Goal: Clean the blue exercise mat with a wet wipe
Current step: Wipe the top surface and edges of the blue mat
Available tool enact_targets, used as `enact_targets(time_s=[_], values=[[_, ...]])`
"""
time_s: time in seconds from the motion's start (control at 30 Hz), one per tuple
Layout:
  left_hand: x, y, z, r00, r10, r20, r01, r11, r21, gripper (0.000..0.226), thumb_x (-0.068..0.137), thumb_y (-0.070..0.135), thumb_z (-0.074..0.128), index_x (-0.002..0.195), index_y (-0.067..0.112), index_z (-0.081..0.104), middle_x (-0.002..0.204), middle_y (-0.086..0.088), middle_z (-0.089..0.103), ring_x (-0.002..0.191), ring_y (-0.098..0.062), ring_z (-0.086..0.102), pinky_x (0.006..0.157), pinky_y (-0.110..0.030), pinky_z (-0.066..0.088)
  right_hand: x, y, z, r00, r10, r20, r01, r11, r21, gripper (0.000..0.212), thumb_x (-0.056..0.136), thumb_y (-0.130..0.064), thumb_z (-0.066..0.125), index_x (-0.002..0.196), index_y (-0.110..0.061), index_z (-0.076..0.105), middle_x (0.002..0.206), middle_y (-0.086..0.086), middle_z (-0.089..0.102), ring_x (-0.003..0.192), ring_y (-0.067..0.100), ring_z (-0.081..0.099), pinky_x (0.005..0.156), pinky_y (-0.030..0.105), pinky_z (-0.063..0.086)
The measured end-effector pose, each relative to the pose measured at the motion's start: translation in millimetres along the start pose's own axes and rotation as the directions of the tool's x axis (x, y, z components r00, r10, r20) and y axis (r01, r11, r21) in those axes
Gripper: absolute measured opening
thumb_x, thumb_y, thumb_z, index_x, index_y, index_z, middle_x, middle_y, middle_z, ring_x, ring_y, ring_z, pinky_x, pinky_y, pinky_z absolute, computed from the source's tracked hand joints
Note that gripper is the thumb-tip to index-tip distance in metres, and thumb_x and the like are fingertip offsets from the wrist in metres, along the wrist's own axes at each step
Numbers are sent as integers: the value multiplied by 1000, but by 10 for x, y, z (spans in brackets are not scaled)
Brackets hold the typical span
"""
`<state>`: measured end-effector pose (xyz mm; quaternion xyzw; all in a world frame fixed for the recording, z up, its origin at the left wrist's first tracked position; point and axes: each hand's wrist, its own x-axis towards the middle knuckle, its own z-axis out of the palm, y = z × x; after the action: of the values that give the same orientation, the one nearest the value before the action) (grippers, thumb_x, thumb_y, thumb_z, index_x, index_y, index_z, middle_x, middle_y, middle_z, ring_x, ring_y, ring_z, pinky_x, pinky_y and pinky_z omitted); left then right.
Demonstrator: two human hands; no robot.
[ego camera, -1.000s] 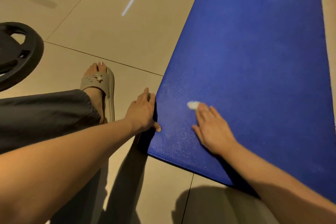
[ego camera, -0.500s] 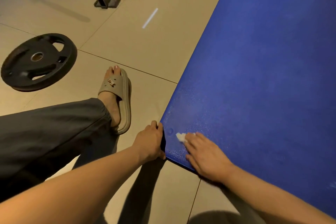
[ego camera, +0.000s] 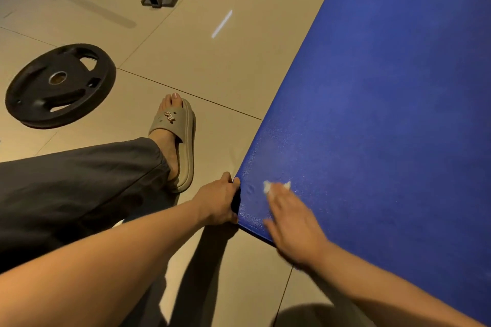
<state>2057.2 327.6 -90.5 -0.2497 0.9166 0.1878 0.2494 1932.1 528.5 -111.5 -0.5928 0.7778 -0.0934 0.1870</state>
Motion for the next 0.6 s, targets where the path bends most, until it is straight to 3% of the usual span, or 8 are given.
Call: enact_targets(time_s=[0.13, 0.2, 0.27, 0.33, 0.4, 0.47, 0.53, 0.6], values=[[10, -19, 106, 999, 1, -54, -2, 1000, -12, 84, 71, 49, 85, 137, 24, 40, 123, -2, 44, 102, -25, 60, 85, -39, 55, -330, -87, 133, 956, -283, 82, 295, 918, -264, 70, 104, -50, 40, 155, -2, 34, 161, 16, 34, 150, 31, 30, 122, 42, 22], [9, -24, 131, 998, 2, -70, -3, 1000, -11, 85, 72, 48, 85, 139, 24, 39, 124, -3, 44, 104, -26, 60, 87, -40, 55, -184, 80, 100, 935, -334, 122, 355, 866, -353, 70, 104, -51, 41, 152, -1, 38, 159, 18, 36, 149, 32, 32, 123, 46, 24], [7, -21, 140, 997, 3, -83, -3, 1000, -6, 87, 72, 49, 85, 141, 23, 39, 124, -3, 44, 105, -27, 60, 88, -41, 55, 78, 306, 9, 963, -248, 110, 271, 883, -384, 73, 103, -52, 38, 154, -1, 35, 158, 18, 38, 149, 32, 33, 122, 48, 27], [-3, -13, 150, 996, 5, -88, -7, 1000, -15, 88, 72, 49, 85, 142, 24, 39, 124, -4, 45, 105, -28, 60, 88, -41, 55, 393, 567, -125, 996, -45, 76, 71, 923, -378, 79, 101, -57, 23, 156, 0, 30, 160, 16, 35, 150, 31, 28, 123, 49, 24], [-19, -10, 153, 996, 3, -86, -6, 1000, -29, 88, 73, 49, 85, 143, 24, 38, 124, -3, 44, 105, -27, 60, 88, -39, 54, 695, 783, -261, 981, 192, 32, -169, 922, -349, 84, 100, -60, 13, 156, 1, 29, 163, 16, 29, 153, 30, 21, 125, 49, 17], [-36, -10, 148, 996, 0, -86, -3, 999, -40, 90, 73, 47, 85, 145, 24, 37, 124, -4, 44, 105, -28, 60, 87, -39, 54, 931, 816, -339, 940, 341, -7, -330, 906, -266, 83, 102, -60, 16, 156, 2, 26, 165, 16, 23, 154, 29, 15, 126, 47, 10], [-42, -11, 146, 997, -5, -82, 1, 999, -46, 91, 73, 45, 86, 147, 23, 37, 125, -4, 44, 107, -29, 60, 88, -40, 54, 968, 612, -290, 942, 334, -44, -336, 931, -144, 87, 99, -64, 21, 158, 1, 21, 165, 15, 22, 154, 31, 16, 126, 47, 11], [-47, -20, 140, 996, -12, -84, 7, 999, -51, 92, 73, 47, 86, 148, 23, 38, 124, -4, 45, 105, -28, 60, 88, -40, 54, 708, 214, -150, 982, 185, -38, -187, 977, -99, 92, 96, -69, 24, 159, -3, 18, 165, 16, 23, 152, 36, 19, 124, 50, 19]])
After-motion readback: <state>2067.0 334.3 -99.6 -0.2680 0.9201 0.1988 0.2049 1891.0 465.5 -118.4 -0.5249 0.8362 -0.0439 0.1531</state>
